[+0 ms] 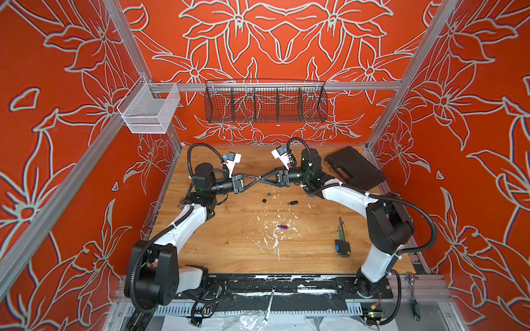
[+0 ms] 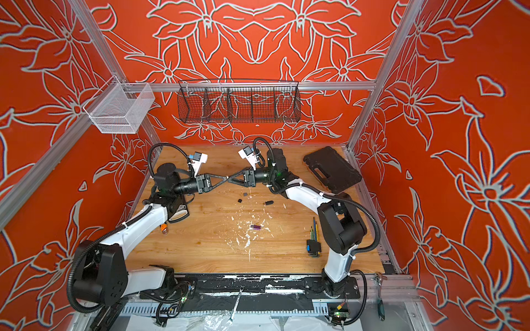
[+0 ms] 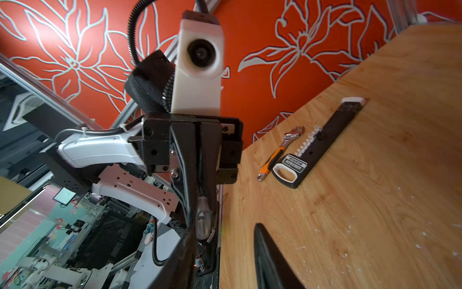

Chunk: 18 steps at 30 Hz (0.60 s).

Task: Close the usb drive cover
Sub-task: Pick up the cover from the center of the board, then pick up the USB drive from the center of the board.

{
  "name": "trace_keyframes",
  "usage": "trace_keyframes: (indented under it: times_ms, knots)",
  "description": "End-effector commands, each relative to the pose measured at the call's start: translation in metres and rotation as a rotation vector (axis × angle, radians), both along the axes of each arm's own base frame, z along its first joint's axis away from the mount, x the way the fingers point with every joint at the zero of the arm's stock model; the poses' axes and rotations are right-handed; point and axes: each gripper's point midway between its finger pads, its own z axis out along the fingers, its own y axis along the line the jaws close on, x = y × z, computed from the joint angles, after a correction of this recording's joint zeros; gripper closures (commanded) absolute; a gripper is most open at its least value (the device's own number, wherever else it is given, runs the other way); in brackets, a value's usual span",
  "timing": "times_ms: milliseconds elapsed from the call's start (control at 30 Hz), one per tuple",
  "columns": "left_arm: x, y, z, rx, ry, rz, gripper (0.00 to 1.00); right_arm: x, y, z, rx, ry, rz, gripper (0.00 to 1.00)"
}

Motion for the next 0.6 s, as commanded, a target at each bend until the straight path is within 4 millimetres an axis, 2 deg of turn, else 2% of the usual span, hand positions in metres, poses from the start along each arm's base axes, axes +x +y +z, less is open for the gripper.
trace_keyframes:
  times_ms: [0, 67, 133, 267, 367, 467, 567]
  knots:
    - [-0.013, -0.001, -0.009, 0.083, -0.017, -0.033, 1.00, 0.006, -0.024, 0.003, -0.073, -0.112, -0.083, 0.53]
    - [-0.014, 0.000, -0.017, 0.104, 0.009, -0.035, 1.00, 0.011, -0.040, 0.002, -0.127, -0.171, -0.126, 0.51]
    - [-0.013, 0.000, -0.023, 0.116, 0.032, -0.035, 1.00, 0.009, -0.057, -0.013, -0.248, -0.260, -0.158, 0.50]
    - [-0.013, 0.000, -0.035, 0.145, 0.072, -0.046, 1.00, -0.012, -0.092, -0.071, -0.547, -0.438, -0.092, 0.49]
    - [-0.015, 0.003, -0.045, 0.190, 0.102, -0.033, 1.00, -0.033, -0.114, -0.127, -0.773, -0.486, 0.005, 0.49]
    - [-0.017, 0.007, -0.051, 0.223, 0.113, -0.012, 1.00, -0.056, -0.121, -0.173, -0.927, -0.474, 0.108, 0.49]
    - [-0.015, 0.016, -0.056, 0.230, 0.145, 0.016, 1.00, -0.073, -0.117, -0.202, -0.993, -0.494, 0.164, 0.49]
